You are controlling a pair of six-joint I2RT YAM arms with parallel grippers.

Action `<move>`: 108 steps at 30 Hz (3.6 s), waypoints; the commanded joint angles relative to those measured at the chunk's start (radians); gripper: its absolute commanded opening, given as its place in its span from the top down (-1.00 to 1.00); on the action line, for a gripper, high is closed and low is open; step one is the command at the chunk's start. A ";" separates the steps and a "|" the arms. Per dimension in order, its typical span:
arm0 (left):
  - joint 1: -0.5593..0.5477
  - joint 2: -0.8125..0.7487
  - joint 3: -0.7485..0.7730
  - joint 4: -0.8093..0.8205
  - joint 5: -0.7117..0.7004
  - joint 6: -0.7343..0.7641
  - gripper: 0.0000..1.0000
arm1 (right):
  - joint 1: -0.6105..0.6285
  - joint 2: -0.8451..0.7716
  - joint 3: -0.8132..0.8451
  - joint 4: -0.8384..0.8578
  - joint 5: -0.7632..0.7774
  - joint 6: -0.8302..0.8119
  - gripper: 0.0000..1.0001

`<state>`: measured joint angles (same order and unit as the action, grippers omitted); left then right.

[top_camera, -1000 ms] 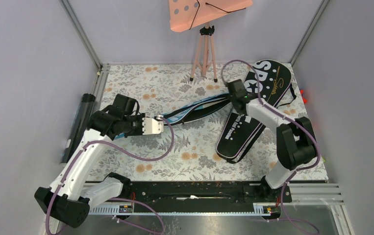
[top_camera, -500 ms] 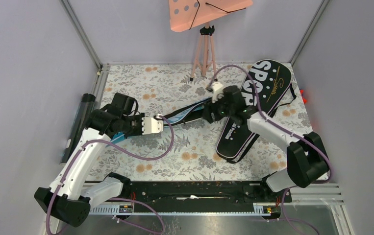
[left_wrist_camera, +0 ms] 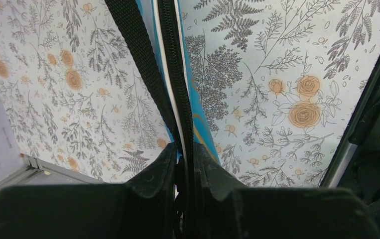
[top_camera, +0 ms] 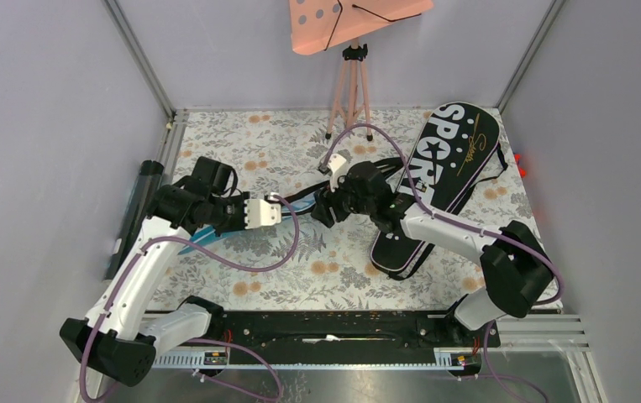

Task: Pack up the badminton gear
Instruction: Zip the racket bag at the center of the board, then place the racket bag at the center of the board, then reset both arms

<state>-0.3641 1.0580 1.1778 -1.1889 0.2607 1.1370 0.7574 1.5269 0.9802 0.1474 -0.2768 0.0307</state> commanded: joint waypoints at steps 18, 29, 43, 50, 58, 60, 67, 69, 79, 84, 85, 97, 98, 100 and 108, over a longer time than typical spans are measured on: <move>-0.022 0.013 0.032 -0.012 0.027 0.063 1.00 | 0.063 0.065 0.301 -0.484 0.176 -0.208 1.00; -0.030 -0.103 -0.078 -0.032 -0.070 0.150 1.00 | -0.164 0.284 0.521 -0.967 0.451 -0.135 1.00; 0.001 -0.166 -0.093 -0.100 -0.072 0.172 1.00 | -0.547 0.508 0.648 -0.793 0.884 -0.164 1.00; 0.001 -0.169 -0.058 -0.064 -0.010 0.157 1.00 | -0.656 0.502 0.560 -0.554 0.795 -0.247 1.00; -0.008 -0.164 -0.070 0.015 0.194 0.229 0.55 | -0.665 0.306 0.443 -0.483 0.647 -0.297 0.05; -0.039 -0.145 -0.041 0.006 0.232 0.213 -0.89 | -0.665 0.234 0.395 -0.476 0.622 -0.266 -0.54; -0.112 -0.161 0.076 0.028 0.534 0.146 -0.97 | -0.665 -0.069 0.173 -0.354 0.495 0.091 -0.99; -0.116 -0.176 0.072 0.203 0.627 -0.009 -0.97 | -0.665 -0.144 0.099 -0.302 0.496 0.207 -0.99; -0.116 -0.077 0.004 1.165 -0.618 -1.453 -0.97 | -0.665 -0.470 -0.257 -0.158 0.557 0.491 -0.99; -0.116 -0.134 -0.057 0.872 -0.820 -1.584 -0.97 | -0.665 -0.562 -0.288 -0.228 0.610 0.344 -0.99; -0.116 -0.162 -0.093 0.849 -0.855 -1.603 -0.98 | -0.665 -0.574 -0.280 -0.250 0.631 0.333 -0.99; -0.116 -0.361 -0.200 0.616 -0.908 -1.672 -0.98 | -0.665 -0.793 -0.365 -0.201 0.589 0.268 -0.99; -0.116 -0.350 -0.194 0.601 -0.907 -1.673 -0.97 | -0.665 -0.809 -0.374 -0.200 0.591 0.267 -0.99; -0.116 -0.313 -0.170 0.565 -0.911 -1.677 -0.97 | -0.665 -0.842 -0.389 -0.204 0.607 0.261 -0.99; -0.041 -0.162 -0.124 0.497 -0.904 -1.732 -0.98 | -0.665 -0.884 -0.456 -0.158 0.619 0.240 -0.99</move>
<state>-0.4549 0.8646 1.0218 -0.6704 -0.6434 -0.5610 0.0898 0.6430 0.5301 -0.0689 0.3271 0.2928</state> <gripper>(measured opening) 0.986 0.993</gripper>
